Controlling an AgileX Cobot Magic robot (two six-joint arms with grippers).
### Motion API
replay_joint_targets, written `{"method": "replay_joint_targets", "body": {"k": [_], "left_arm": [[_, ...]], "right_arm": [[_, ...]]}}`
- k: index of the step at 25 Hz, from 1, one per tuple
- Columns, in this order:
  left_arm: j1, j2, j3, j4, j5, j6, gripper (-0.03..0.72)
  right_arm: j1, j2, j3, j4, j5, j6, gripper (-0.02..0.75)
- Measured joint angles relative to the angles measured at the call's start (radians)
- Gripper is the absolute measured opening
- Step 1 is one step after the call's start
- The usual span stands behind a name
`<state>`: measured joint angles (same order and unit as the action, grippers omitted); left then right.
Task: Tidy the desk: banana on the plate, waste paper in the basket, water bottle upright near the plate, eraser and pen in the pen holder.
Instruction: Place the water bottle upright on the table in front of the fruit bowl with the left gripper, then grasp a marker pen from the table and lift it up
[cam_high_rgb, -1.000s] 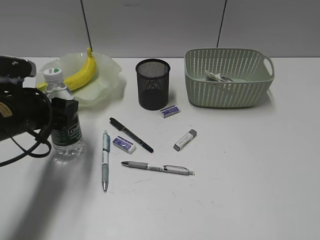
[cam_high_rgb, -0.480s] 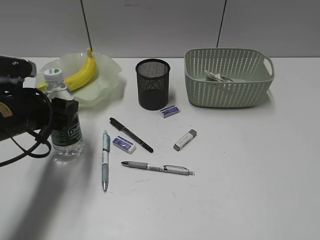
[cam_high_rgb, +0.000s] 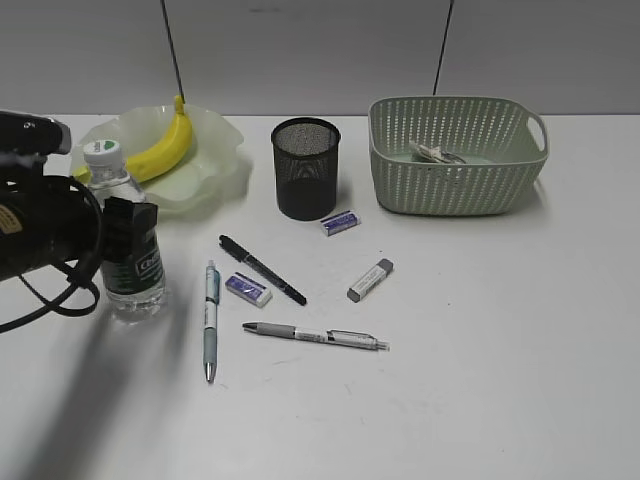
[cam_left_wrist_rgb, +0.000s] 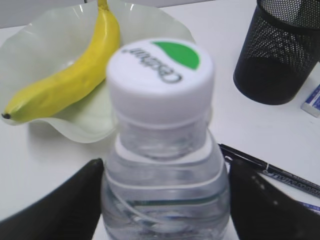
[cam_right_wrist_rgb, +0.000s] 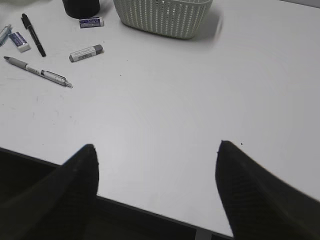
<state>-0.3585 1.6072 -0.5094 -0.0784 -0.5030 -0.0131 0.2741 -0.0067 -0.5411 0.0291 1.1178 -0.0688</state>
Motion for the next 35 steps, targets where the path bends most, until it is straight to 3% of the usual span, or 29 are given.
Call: {"method": "replay_joint_targets", "body": {"k": [12, 20, 25, 35], "left_arm": [[0.0, -0.147, 0.0, 0.0, 0.108, 0.0, 0.592], [0.0, -0.419, -0.001, 0.001, 0.313, 0.0, 0.591], [0.0, -0.667, -0.019, 0.014, 0.668, 0.0, 0.59], [0.0, -1.058, -0.18, 0.059, 1.509, 0.0, 0.552]], "right_arm": [[0.0, 0.0, 0.0, -0.001, -0.001, 0.0, 0.573], [0.0, 0.0, 0.0, -0.001, -0.001, 0.0, 0.573], [0.0, 0.0, 0.0, -0.001, -0.002, 0.0, 0.573], [0.0, 0.0, 0.0, -0.001, -0.002, 0.0, 0.573]]}}
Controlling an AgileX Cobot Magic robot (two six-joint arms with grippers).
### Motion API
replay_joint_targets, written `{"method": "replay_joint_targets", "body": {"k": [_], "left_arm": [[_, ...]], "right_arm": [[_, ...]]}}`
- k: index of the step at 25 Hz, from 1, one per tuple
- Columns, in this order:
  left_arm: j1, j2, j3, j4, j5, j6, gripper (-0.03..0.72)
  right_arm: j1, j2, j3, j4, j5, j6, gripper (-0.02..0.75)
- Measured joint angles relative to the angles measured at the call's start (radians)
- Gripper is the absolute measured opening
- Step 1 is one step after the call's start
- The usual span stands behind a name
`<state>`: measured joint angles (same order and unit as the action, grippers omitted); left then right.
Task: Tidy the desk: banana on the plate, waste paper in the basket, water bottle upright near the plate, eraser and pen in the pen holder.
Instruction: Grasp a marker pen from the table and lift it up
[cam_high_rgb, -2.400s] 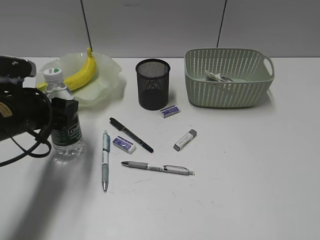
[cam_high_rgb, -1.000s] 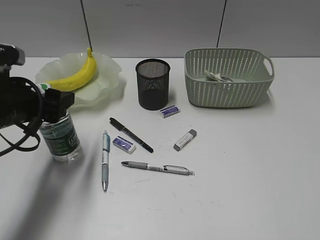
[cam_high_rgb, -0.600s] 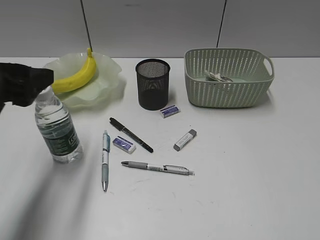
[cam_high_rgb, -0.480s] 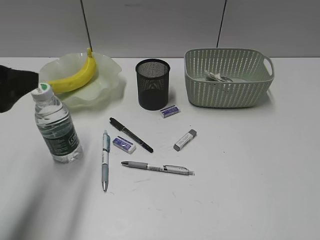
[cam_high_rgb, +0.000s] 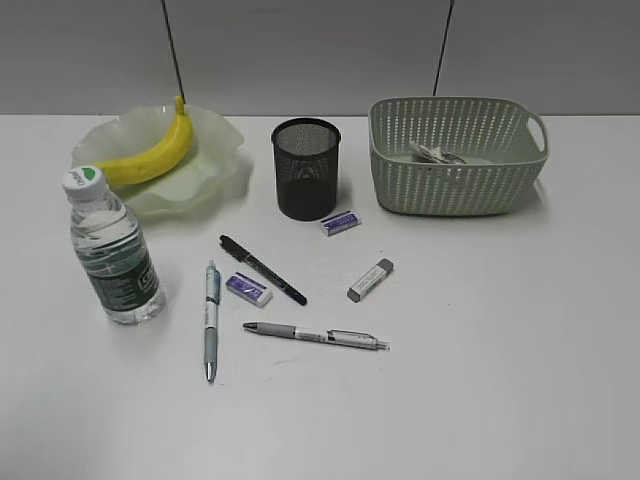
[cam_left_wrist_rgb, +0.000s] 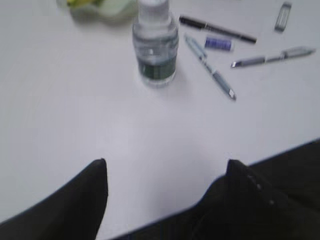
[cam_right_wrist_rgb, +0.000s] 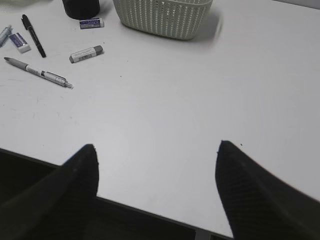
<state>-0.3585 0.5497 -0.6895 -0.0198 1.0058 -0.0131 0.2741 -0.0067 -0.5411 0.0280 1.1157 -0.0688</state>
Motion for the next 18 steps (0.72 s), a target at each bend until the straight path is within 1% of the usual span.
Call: {"method": "replay_joint_targets", "body": {"k": [2, 5, 8, 12, 15, 18], "left_arm": [[0.0, -0.044, 0.0, 0.029, 0.139, 0.0, 0.534], [0.0, -0.121, 0.0, 0.062, 0.202, -0.008, 0.522], [0.0, -0.216, 0.015, 0.049, 0.207, -0.036, 0.52], [0.0, -0.34, 0.085, 0.038, 0.216, -0.04, 0.518], [0.0, -0.418, 0.097, 0.04, 0.22, -0.04, 0.517], [0.0, -0.474, 0.108, 0.041, 0.175, -0.04, 0.517]], "right_arm": [[0.0, 0.0, 0.0, 0.0, -0.001, 0.0, 0.573], [0.0, 0.0, 0.0, 0.0, -0.002, 0.0, 0.573], [0.0, 0.0, 0.0, 0.003, -0.007, 0.0, 0.573], [0.0, 0.0, 0.0, 0.028, -0.04, 0.0, 0.573], [0.0, 0.0, 0.0, 0.055, -0.069, 0.0, 0.573], [0.0, 0.0, 0.0, 0.069, -0.078, 0.0, 0.573]]}}
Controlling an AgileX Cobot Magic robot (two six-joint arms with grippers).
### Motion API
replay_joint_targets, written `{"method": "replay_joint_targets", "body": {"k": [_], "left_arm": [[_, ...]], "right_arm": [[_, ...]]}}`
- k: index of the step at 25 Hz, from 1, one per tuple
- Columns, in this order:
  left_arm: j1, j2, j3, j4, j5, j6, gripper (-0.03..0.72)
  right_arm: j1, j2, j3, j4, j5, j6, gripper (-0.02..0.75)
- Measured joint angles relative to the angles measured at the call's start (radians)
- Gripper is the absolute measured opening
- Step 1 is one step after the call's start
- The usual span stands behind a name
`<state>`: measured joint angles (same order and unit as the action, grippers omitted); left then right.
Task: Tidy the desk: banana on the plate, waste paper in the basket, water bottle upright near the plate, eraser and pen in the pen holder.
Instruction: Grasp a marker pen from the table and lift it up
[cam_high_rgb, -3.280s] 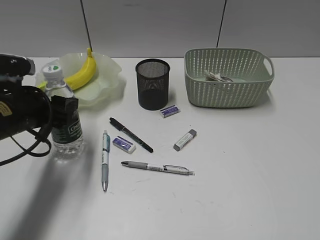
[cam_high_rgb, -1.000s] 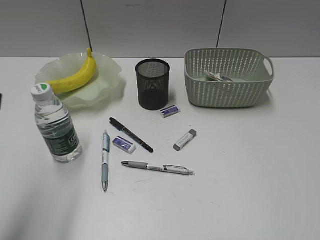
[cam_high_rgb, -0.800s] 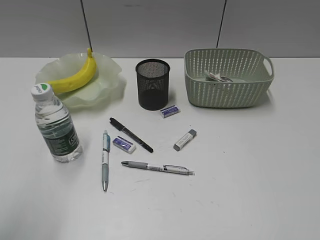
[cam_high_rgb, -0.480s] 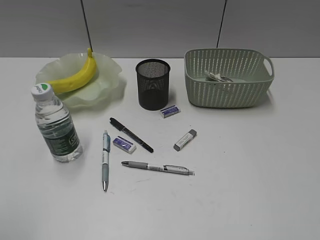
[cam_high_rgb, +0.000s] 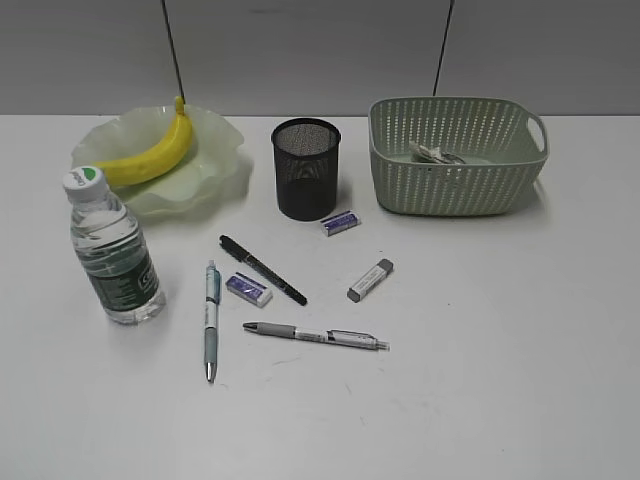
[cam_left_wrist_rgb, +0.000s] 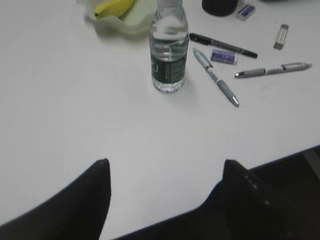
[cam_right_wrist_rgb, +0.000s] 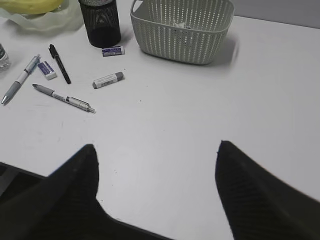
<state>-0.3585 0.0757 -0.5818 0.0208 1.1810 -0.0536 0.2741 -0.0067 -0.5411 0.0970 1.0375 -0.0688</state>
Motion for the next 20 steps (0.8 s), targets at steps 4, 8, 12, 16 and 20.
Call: {"method": "replay_joint_targets", "body": {"k": [4, 8, 12, 16, 20], "left_arm": [[0.0, -0.012, 0.035, 0.0, -0.097, 0.0, 0.517], [0.0, -0.012, 0.044, 0.0, -0.116, 0.0, 0.512], [0.0, -0.012, 0.044, 0.0, -0.12, 0.0, 0.497], [0.0, -0.012, 0.044, 0.0, -0.122, 0.0, 0.494], [0.0, -0.012, 0.044, 0.0, -0.124, 0.0, 0.493]], "right_arm": [[0.0, 0.044, 0.0, 0.002, -0.022, 0.0, 0.573], [0.0, 0.164, 0.0, 0.001, -0.07, 0.0, 0.573], [0.0, 0.366, -0.001, 0.001, -0.131, 0.0, 0.573], [0.0, 0.638, -0.05, 0.028, -0.15, -0.063, 0.573], [0.0, 0.92, -0.168, 0.125, -0.162, -0.216, 0.573]]}}
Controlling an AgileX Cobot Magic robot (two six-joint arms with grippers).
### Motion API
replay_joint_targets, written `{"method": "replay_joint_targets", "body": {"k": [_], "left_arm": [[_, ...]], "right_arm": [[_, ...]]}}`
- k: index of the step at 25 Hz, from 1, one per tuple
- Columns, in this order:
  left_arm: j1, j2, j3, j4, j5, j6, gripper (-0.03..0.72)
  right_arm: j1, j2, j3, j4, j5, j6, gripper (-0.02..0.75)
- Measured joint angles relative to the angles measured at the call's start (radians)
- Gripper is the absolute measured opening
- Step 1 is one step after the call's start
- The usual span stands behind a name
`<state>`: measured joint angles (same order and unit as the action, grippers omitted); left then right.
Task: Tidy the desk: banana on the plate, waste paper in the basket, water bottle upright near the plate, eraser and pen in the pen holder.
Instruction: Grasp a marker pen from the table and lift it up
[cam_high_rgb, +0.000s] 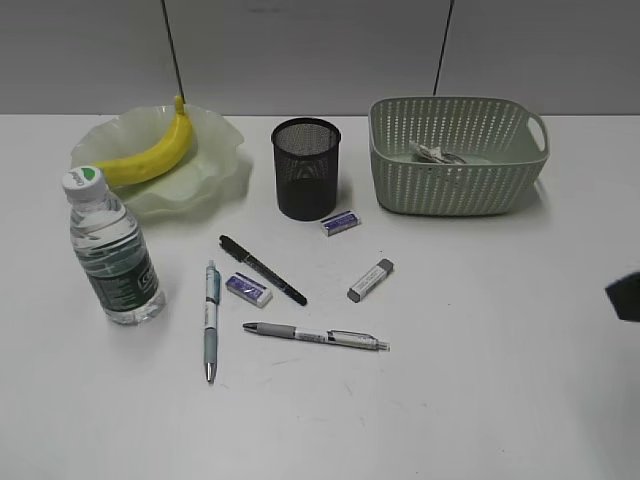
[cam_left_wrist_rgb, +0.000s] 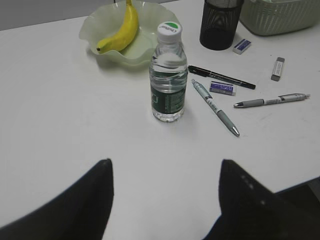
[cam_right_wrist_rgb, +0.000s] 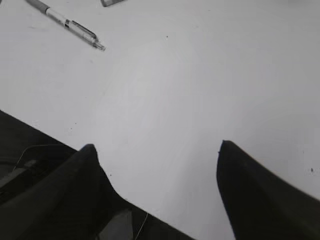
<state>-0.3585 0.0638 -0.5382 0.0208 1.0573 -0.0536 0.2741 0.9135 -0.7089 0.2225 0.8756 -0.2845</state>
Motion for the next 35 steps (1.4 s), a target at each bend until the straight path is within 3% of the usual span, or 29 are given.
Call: {"method": "replay_joint_targets", "body": {"k": [5, 10, 16, 21, 35], "left_arm": [[0.0, 0.0, 0.0, 0.0, -0.001, 0.0, 0.489], [0.0, 0.0, 0.0, 0.0, -0.002, 0.0, 0.489], [0.0, 0.0, 0.0, 0.0, -0.003, 0.0, 0.489], [0.0, 0.0, 0.0, 0.0, -0.003, 0.0, 0.489], [0.0, 0.0, 0.0, 0.0, -0.003, 0.0, 0.489]], "right_arm": [[0.043, 0.28, -0.159, 0.066, -0.013, -0.217, 0.568], [0.202, 0.506, -0.292, 0.075, -0.014, -0.419, 0.512], [0.316, 0.745, -0.451, 0.078, -0.015, -0.495, 0.406], [0.397, 0.913, -0.558, 0.078, -0.022, -0.517, 0.386], [0.43, 1.153, -0.674, 0.074, -0.035, -0.521, 0.383]]}}
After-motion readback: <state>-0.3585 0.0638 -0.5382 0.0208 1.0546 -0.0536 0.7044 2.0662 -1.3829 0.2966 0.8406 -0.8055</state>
